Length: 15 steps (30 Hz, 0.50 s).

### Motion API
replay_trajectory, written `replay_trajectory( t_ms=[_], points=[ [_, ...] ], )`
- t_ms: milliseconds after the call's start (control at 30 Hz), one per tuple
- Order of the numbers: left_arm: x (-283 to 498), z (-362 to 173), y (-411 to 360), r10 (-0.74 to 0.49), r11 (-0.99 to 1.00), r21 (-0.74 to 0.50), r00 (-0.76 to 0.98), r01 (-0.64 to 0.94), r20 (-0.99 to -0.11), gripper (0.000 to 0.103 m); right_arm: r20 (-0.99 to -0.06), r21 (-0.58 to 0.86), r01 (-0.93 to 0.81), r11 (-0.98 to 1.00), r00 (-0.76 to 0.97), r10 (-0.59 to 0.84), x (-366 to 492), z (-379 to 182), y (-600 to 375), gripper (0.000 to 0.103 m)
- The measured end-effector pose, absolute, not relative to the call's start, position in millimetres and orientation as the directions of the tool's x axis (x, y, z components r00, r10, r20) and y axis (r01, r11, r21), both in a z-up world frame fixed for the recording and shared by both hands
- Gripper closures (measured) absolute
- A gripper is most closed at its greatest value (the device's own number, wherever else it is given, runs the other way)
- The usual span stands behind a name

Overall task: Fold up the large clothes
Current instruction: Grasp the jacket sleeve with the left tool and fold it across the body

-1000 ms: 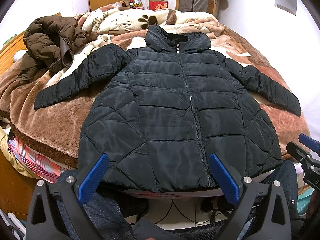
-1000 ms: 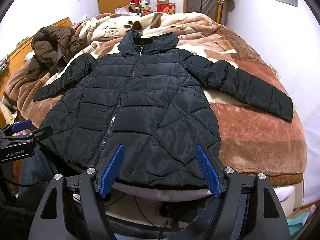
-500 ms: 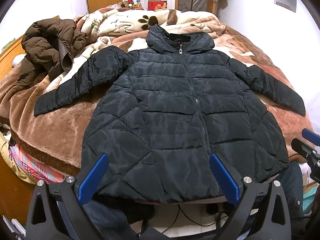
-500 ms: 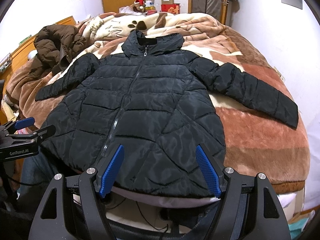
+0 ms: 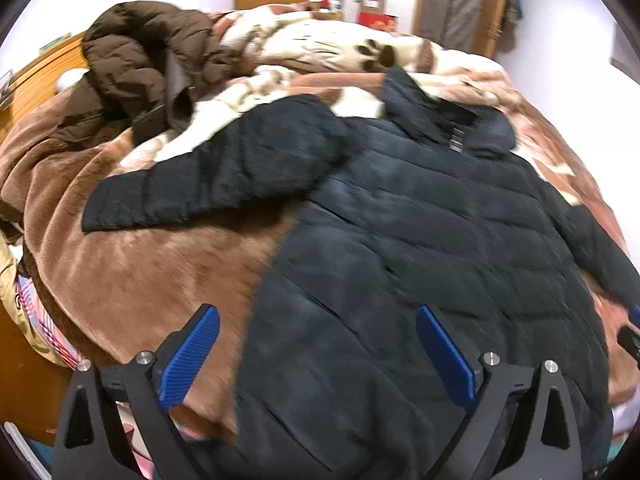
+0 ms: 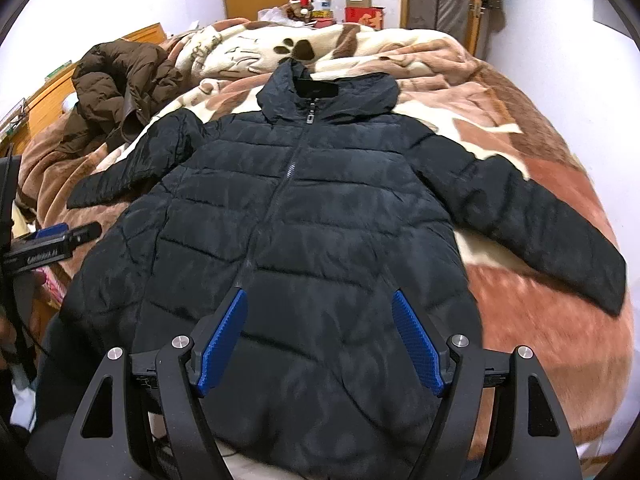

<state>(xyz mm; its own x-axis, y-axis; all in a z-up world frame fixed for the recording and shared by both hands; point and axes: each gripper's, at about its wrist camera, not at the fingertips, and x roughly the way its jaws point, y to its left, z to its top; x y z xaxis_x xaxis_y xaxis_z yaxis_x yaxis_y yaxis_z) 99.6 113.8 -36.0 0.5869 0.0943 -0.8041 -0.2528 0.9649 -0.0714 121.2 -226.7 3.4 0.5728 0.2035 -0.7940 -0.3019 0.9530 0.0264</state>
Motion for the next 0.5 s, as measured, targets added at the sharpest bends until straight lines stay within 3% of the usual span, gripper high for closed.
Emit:
replay_trajectory(
  t_ms=[500],
  points=[
    [179, -116, 279, 0.158, 0.812, -0.185, 0.513, -0.554, -0.844, 0.007, -0.842, -0.018, -0.351, 0.936, 0.51, 0.175, 226, -49, -180, 0.028]
  ],
)
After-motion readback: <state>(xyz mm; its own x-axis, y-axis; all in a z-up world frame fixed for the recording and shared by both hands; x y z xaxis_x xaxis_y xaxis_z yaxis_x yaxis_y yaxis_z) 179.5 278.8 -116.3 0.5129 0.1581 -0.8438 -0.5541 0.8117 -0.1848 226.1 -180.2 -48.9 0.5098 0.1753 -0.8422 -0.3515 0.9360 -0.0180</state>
